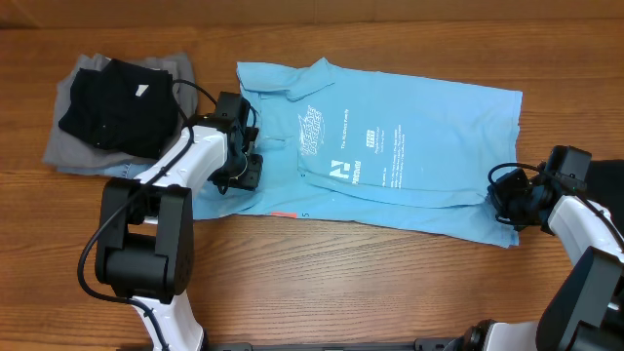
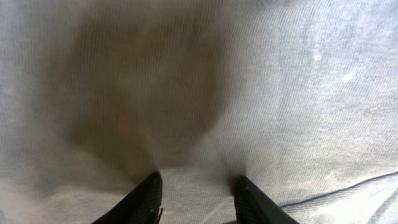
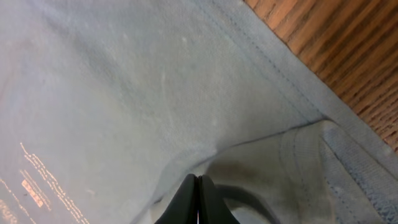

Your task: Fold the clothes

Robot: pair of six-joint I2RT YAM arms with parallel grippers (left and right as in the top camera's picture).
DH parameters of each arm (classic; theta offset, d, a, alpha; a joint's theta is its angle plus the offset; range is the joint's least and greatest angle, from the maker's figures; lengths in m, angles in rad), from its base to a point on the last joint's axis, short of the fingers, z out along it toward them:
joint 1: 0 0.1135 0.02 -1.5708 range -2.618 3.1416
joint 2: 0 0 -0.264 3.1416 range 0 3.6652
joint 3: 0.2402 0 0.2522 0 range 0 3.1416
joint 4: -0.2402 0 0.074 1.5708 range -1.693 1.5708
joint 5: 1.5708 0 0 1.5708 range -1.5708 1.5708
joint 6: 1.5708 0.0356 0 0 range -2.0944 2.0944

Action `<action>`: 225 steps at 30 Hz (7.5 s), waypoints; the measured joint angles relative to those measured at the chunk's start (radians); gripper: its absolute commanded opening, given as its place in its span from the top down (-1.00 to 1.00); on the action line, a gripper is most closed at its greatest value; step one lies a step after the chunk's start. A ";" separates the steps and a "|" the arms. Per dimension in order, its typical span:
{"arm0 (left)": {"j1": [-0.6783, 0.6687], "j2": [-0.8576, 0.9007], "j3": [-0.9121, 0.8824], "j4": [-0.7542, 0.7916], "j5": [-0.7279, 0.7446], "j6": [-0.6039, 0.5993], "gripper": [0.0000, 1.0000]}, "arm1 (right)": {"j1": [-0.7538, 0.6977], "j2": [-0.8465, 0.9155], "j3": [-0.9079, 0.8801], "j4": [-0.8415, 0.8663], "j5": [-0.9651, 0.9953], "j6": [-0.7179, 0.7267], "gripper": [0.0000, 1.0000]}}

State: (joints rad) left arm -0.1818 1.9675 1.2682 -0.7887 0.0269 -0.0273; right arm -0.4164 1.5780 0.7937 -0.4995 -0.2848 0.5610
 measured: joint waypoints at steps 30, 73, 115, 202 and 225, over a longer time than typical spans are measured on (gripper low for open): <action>0.000 -0.002 0.000 -0.008 0.004 -0.001 -0.05 | -0.029 0.000 0.064 -0.311 -0.137 -0.027 -0.25; 0.000 -0.002 0.000 -0.008 0.004 -0.004 -0.04 | -0.107 -0.013 -0.053 -0.108 0.067 0.124 0.92; 0.000 -0.002 0.000 -0.014 0.003 -0.004 -0.01 | -0.159 -0.011 -0.029 0.111 -0.013 0.141 -0.09; 0.024 -0.489 0.523 -0.821 -0.401 -0.433 -1.00 | -0.145 -0.244 -0.027 -0.330 -0.177 -0.195 -0.64; 0.164 -0.507 0.195 -0.523 -0.124 -0.286 -1.00 | -0.138 0.039 -0.022 -0.230 0.011 -0.029 0.92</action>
State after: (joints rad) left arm -0.0177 1.4605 1.4628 -1.3113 -0.0971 -0.3138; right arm -0.5541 1.6169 0.7719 -0.7296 -0.2741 0.5316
